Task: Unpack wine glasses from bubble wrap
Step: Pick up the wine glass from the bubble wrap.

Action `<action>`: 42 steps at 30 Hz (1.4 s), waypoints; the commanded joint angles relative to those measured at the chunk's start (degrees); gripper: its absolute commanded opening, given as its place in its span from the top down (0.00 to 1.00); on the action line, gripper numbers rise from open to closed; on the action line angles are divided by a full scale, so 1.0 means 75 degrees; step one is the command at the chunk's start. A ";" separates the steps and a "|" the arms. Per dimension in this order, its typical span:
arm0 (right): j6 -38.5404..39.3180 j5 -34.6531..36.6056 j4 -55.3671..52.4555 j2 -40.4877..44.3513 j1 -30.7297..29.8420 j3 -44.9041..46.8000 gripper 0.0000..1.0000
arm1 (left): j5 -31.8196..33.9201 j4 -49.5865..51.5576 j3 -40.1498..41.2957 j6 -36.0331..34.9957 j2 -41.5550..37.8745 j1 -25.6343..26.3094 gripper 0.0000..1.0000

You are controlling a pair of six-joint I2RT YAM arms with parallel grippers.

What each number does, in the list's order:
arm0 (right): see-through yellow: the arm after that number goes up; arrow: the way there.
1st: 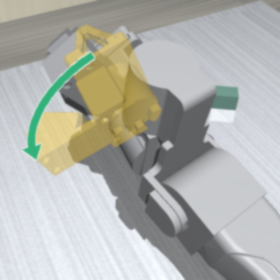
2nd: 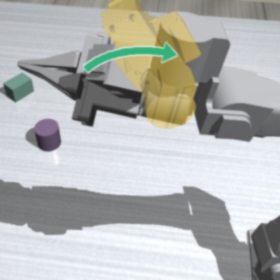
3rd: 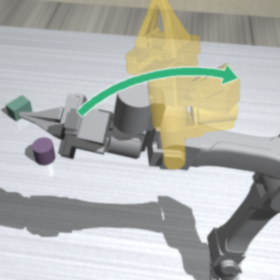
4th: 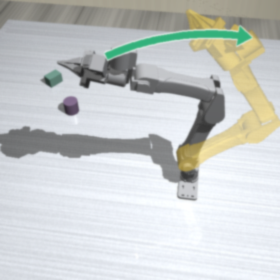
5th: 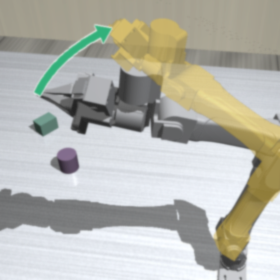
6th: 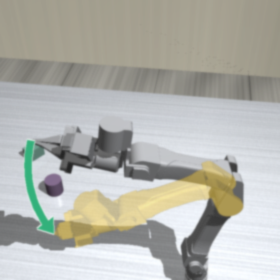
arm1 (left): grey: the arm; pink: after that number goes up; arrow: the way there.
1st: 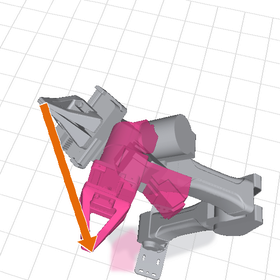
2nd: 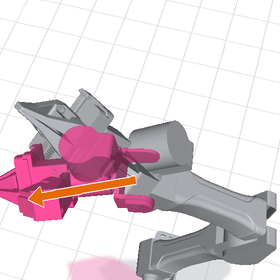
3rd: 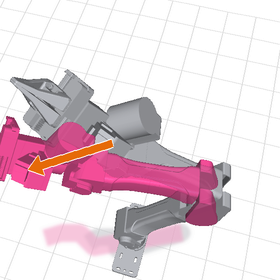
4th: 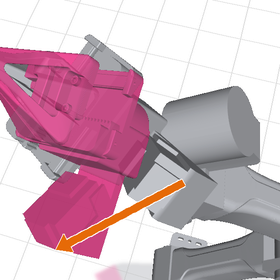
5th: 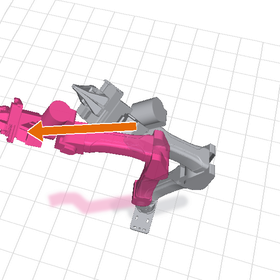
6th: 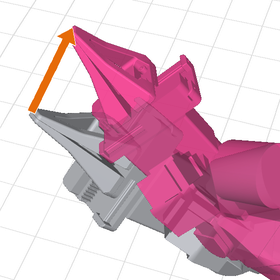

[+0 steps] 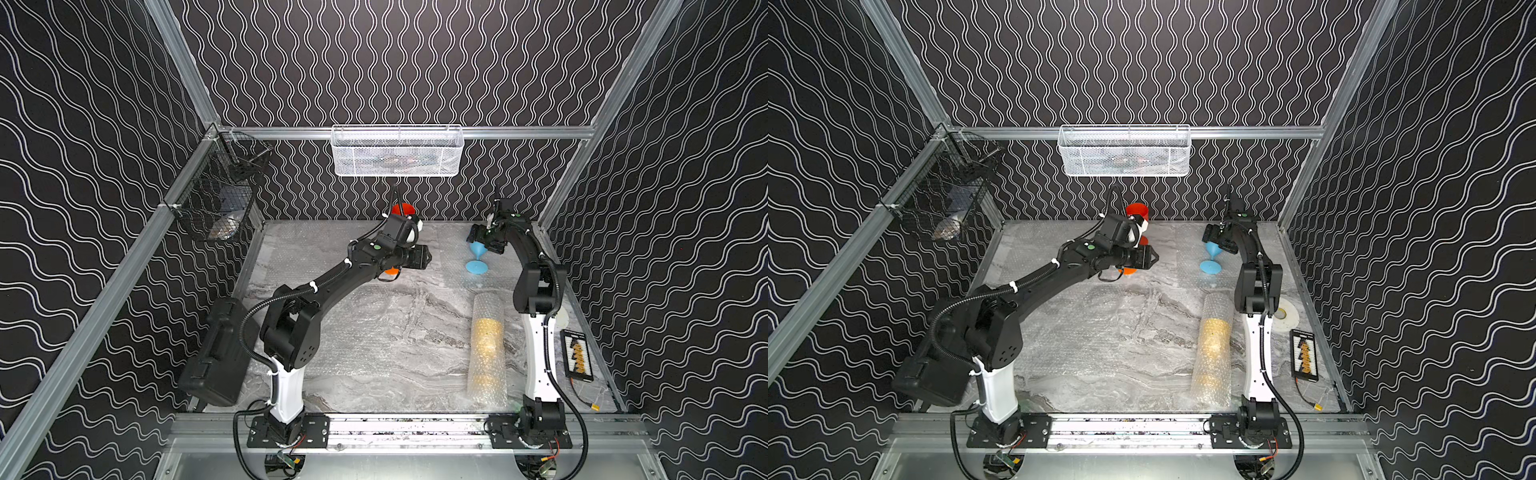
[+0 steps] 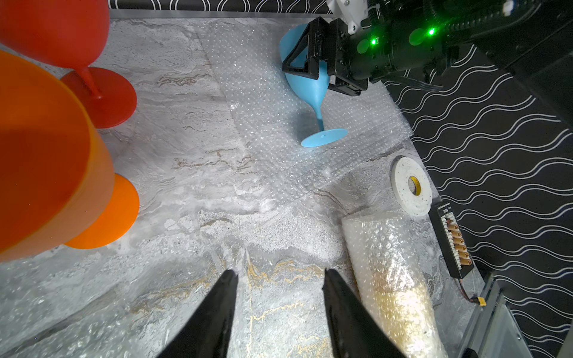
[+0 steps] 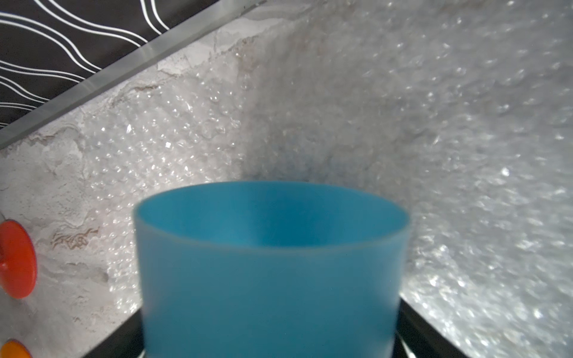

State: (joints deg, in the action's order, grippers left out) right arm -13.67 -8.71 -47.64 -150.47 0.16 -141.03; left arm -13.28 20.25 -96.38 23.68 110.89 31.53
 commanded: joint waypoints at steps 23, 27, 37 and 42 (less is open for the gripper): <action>-0.0087 -0.0280 0.0398 0.0454 -0.0010 0.0246 0.27 | -0.0058 -0.0063 -0.0007 -0.0057 -0.0191 -0.0032 0.50; -0.0064 -0.0359 0.0494 0.0716 -0.0007 0.0354 0.27 | -0.0058 -0.0063 -0.0008 -0.0051 -0.0253 -0.0032 0.50; -0.0161 -0.1620 0.2263 0.3114 -0.0020 0.2829 0.27 | -0.0588 -0.0133 -0.0094 0.0280 -0.0490 -0.0159 0.49; -0.0371 -0.2088 0.3841 0.5120 -0.0186 0.5336 0.27 | -0.0867 -0.0323 0.0101 0.0471 -0.0843 -0.0375 0.47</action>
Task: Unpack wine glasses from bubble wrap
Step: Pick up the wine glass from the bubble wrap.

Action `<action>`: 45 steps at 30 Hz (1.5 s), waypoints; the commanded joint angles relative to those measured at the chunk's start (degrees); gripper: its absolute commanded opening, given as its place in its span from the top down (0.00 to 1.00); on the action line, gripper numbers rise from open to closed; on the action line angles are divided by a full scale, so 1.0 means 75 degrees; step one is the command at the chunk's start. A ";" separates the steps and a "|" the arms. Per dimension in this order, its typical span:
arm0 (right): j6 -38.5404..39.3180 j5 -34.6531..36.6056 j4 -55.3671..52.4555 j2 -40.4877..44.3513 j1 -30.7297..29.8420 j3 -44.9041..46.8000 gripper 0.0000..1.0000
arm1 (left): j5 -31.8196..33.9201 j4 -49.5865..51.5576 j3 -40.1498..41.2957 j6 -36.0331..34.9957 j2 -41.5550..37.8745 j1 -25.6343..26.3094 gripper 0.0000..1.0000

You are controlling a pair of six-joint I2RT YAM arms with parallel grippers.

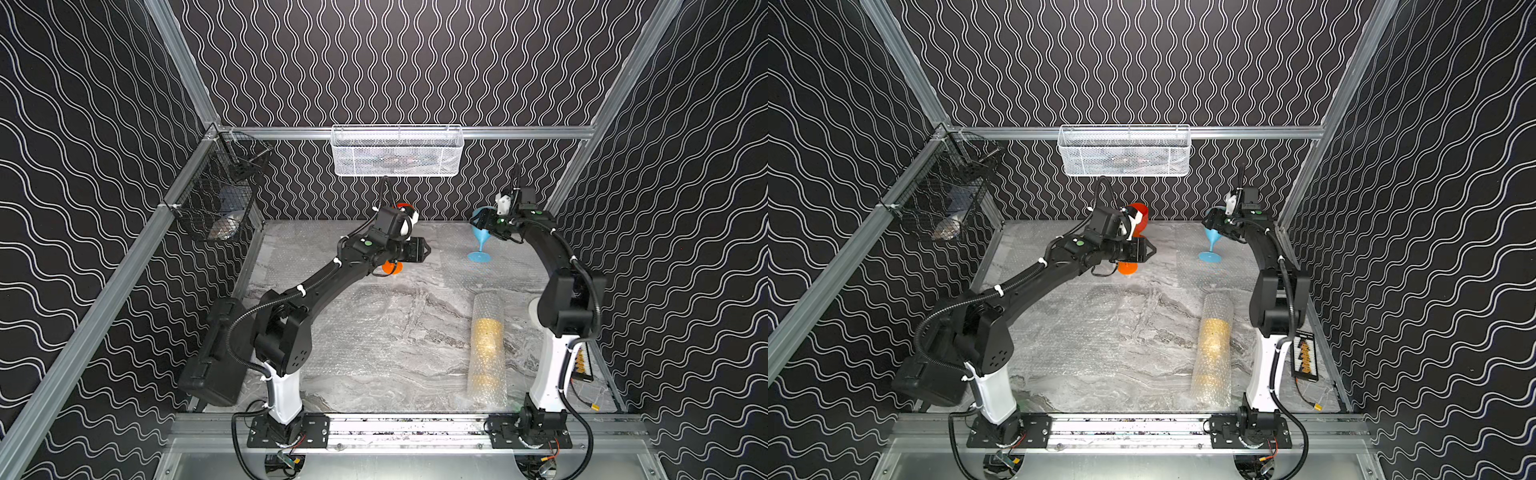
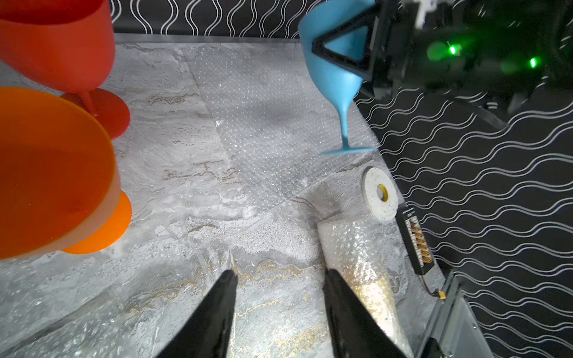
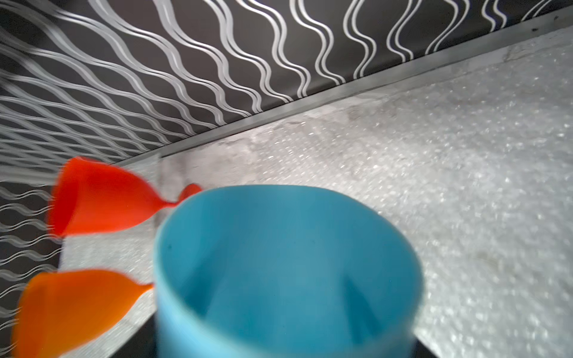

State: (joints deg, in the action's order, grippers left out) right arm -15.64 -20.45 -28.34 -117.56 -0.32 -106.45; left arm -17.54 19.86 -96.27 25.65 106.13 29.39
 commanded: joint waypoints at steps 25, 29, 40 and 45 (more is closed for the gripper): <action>0.2904 0.1872 0.5394 0.4642 -0.4196 0.6712 0.26 | -0.2680 0.2120 -0.0140 0.0411 -0.1166 -0.1538 0.30; 0.3179 0.2426 0.6368 0.4976 -0.4675 0.7363 0.26 | -0.3327 0.2613 -0.0324 0.0225 -0.1122 -0.1685 0.30; 0.3388 0.3270 0.8095 0.5081 -0.5630 0.8317 0.26 | -0.4039 0.4008 -0.0711 -0.0641 -0.0708 -0.1762 0.33; 0.3621 0.3528 0.8483 0.4990 -0.5920 0.8416 0.26 | -0.4087 0.4416 -0.0879 -0.0913 -0.0577 -0.1777 0.35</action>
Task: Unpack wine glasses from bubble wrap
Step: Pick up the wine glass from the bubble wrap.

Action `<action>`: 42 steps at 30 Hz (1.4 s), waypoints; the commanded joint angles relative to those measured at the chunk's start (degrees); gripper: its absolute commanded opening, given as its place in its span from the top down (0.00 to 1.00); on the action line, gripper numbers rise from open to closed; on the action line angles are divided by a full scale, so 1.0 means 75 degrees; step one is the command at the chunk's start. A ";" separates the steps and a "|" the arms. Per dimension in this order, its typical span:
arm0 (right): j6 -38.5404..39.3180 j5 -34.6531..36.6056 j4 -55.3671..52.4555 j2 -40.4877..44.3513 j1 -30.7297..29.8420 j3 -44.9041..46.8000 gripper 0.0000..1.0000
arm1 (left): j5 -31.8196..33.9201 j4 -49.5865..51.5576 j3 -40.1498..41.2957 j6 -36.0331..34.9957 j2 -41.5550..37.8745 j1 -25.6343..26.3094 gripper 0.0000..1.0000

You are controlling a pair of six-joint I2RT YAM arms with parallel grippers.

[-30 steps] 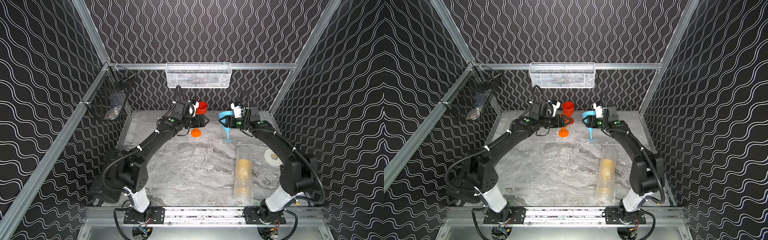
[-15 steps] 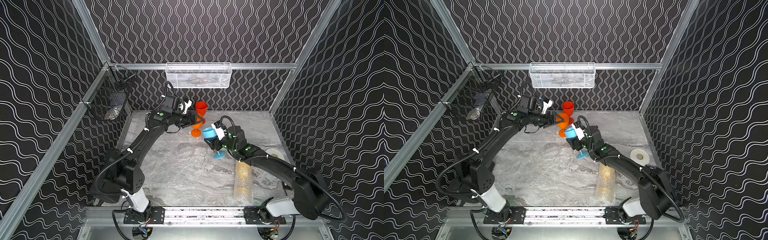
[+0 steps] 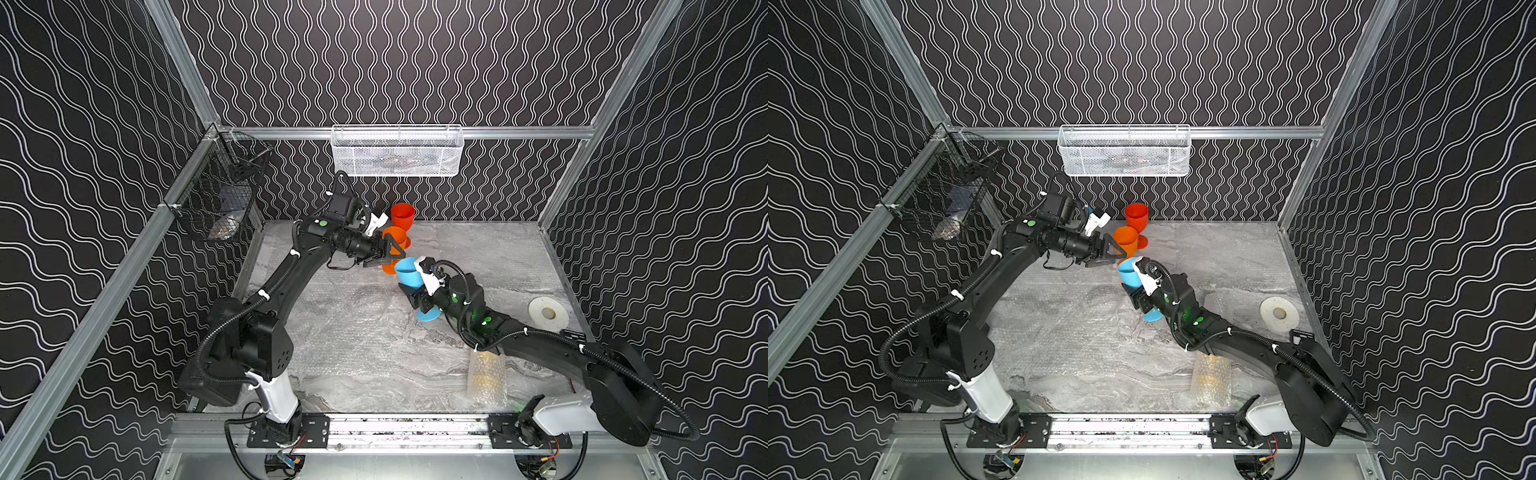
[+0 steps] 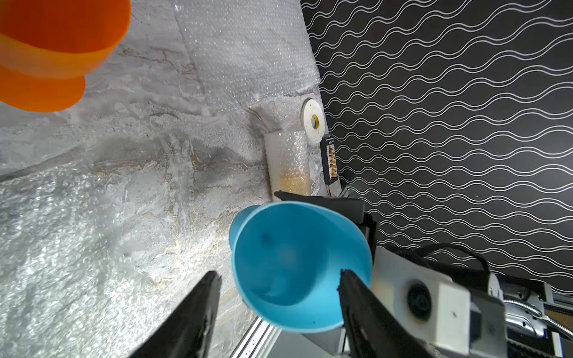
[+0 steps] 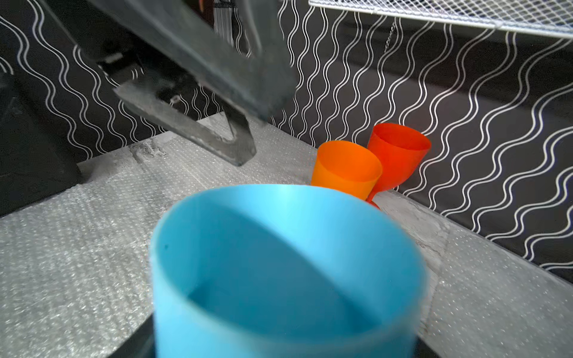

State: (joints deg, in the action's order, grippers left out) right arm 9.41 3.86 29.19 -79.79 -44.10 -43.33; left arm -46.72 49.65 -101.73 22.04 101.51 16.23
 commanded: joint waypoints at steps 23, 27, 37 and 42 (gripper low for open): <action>0.0489 0.0505 0.1009 -0.0272 -0.0390 -0.0199 0.25 | -0.0168 0.1517 -0.0214 -0.1318 0.0385 -0.0066 0.51; 0.0515 0.0529 0.1056 -0.0306 -0.0413 -0.0210 0.24 | -0.0228 0.1551 -0.0196 -0.1351 0.0415 -0.0066 0.57; 0.0724 0.0494 0.1001 -0.0458 -0.0427 -0.0338 0.24 | -0.0182 0.1794 -0.0194 -0.1542 0.0368 -0.0060 0.75; 0.0761 0.0505 0.0995 -0.0494 -0.0437 -0.0398 0.23 | -0.0160 0.1760 -0.0182 -0.1521 0.0317 -0.0056 0.87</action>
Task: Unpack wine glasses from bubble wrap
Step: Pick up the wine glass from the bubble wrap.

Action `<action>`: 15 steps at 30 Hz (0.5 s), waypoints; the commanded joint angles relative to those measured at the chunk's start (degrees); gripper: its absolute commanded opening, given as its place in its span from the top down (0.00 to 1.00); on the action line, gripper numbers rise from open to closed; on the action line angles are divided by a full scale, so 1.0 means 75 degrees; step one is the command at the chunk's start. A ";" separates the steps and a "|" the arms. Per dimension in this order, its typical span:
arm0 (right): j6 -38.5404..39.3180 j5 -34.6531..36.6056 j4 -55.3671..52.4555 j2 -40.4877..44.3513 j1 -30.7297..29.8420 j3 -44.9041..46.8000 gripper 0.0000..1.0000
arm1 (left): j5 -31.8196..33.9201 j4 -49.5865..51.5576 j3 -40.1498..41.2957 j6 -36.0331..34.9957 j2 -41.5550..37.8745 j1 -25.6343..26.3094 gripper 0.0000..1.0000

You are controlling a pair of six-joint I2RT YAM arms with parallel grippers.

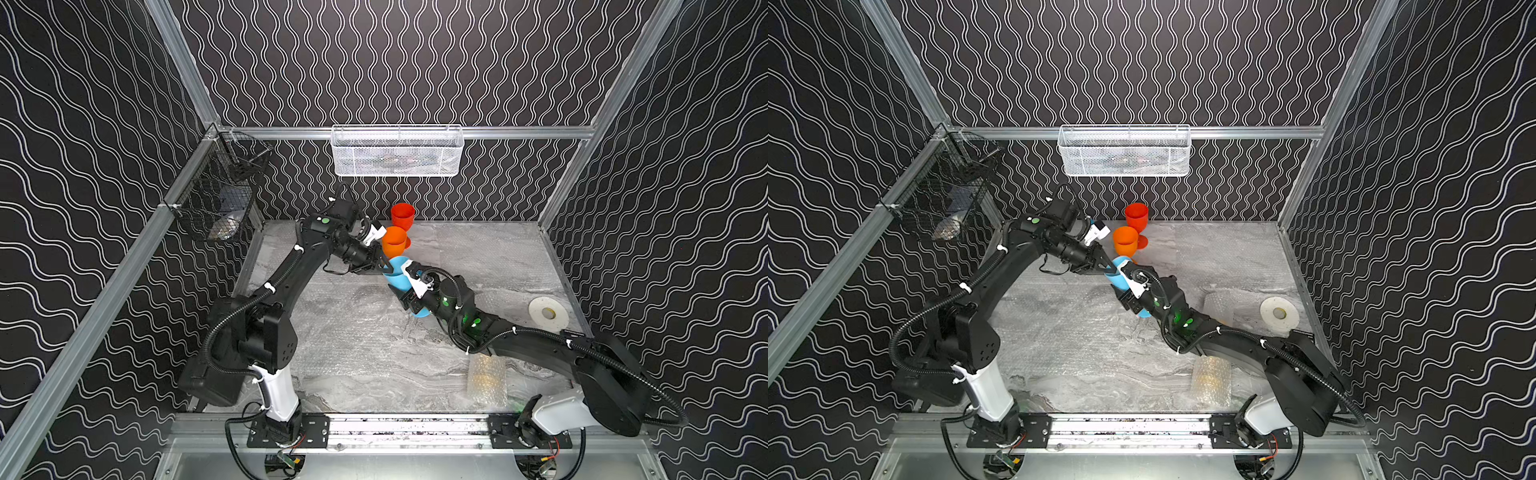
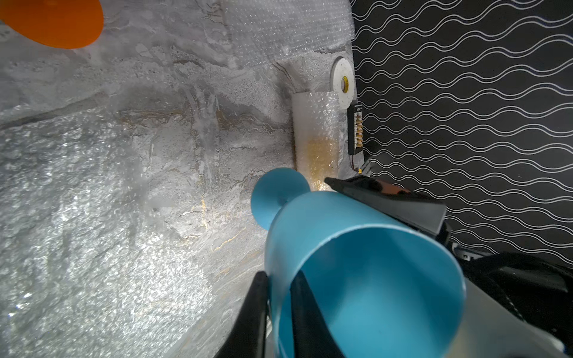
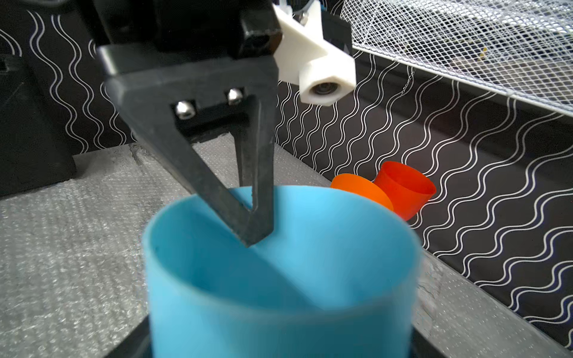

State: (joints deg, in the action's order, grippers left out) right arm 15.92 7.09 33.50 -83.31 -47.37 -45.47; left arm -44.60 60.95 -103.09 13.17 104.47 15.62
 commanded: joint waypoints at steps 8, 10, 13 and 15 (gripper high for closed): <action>-0.0163 0.0086 0.0380 -0.0101 0.0000 -0.0136 0.22 | -0.0267 0.0335 -0.0112 -0.0356 -0.0089 0.0015 0.99; -0.0189 0.0096 0.0340 -0.0107 0.0000 -0.0159 0.21 | -0.0223 0.0301 -0.0107 -0.0341 -0.0107 0.0016 1.00; -0.0236 0.0098 0.0230 -0.0142 0.0000 -0.0215 0.20 | -0.0169 0.0247 -0.0083 -0.0315 -0.0142 0.0019 1.00; -0.0277 0.0052 0.0186 -0.0136 0.0000 -0.0224 0.20 | -0.0139 0.0217 -0.0073 -0.0302 -0.0152 0.0022 1.00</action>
State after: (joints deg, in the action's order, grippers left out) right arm 15.90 6.68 33.41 -84.20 -47.42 -46.44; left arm -42.22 61.28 -103.37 13.15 104.42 15.62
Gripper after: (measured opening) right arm 0.803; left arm 0.064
